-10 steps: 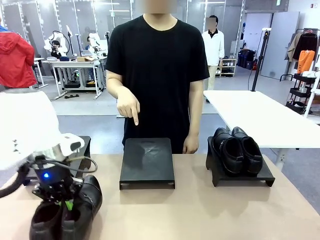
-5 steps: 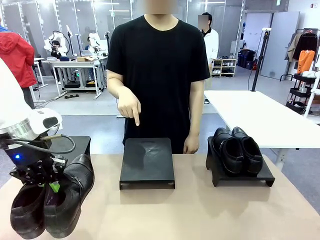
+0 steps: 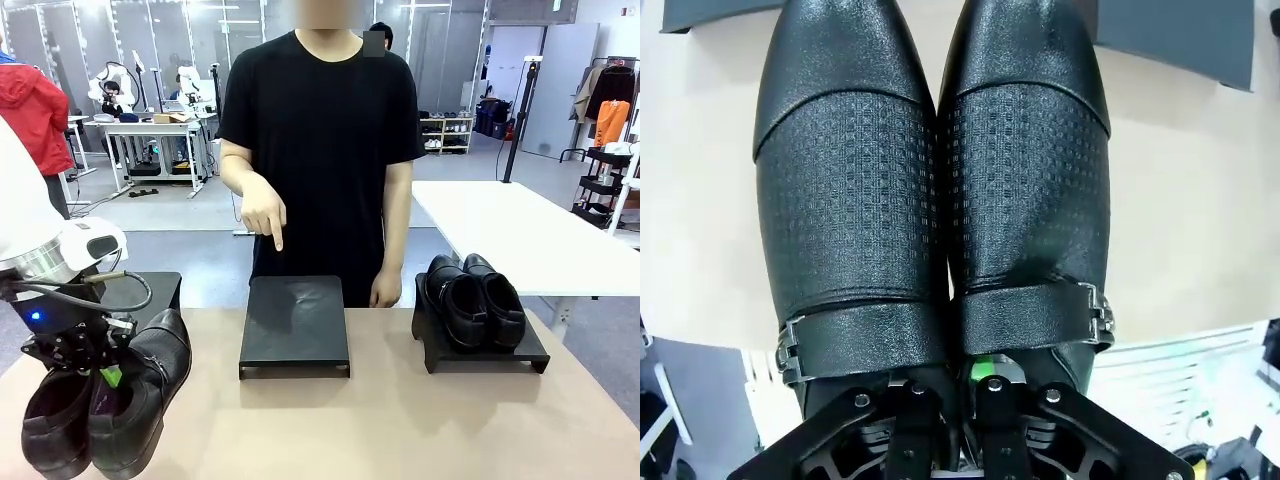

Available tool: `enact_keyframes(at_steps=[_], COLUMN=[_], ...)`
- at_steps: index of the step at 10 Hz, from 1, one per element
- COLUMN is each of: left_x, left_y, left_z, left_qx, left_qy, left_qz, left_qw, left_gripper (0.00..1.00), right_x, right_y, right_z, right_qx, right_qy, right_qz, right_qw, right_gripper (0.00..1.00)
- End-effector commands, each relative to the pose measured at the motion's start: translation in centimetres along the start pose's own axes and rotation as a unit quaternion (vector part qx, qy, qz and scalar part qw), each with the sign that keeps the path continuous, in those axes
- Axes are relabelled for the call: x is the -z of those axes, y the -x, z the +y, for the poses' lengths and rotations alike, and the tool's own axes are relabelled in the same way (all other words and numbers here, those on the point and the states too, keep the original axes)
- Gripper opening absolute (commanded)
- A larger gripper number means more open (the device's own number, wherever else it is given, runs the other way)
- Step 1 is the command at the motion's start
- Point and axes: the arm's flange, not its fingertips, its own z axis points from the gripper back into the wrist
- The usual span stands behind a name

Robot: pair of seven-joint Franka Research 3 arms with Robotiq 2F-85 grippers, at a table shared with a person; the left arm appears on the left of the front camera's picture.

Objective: Place the shoes on the stand as instructed by the person.
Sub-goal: Pick up another pair of Shoes and place it on the Shoes Stand indicated by the person.

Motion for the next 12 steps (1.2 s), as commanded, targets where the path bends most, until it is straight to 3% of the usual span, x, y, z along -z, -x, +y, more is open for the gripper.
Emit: enact_keyframes(at_steps=[1, 2, 3, 4, 12], left_x=[-0.5, -0.5, 0.0, -0.6, -2.6], left_y=[-0.1, -0.1, 0.0, -1.0, -10.2], left_z=[0.0, 0.0, 0.0, -0.8, -13.7], left_qx=[-0.001, -0.001, -0.001, -0.002, -0.018], left_qy=[0.0, 0.0, 0.0, -0.029, -0.05], left_qz=[-0.007, -0.007, 0.0, -0.042, -0.058], left_qw=[1.0, 1.0, 1.0, 0.999, 0.997], left_gripper=[0.0, 0.0, 0.12, 0.12, 0.12], right_x=[-0.2, -0.2, -0.2, -0.2, -0.2], right_y=[0.3, 0.3, 0.3, 0.3, 0.3], right_z=[0.1, 0.1, 0.1, 0.1, 0.1], right_qx=[-0.006, -0.006, -0.006, -0.006, -0.006], right_qy=[0.0, 0.0, 0.0, 0.0, 0.0], right_qz=[0.004, 0.004, 0.004, 0.004, 0.004], right_qw=[1.0, 1.0, 1.0, 1.0, 1.0], right_gripper=[1.0, 1.0, 1.0, 1.0, 1.0])
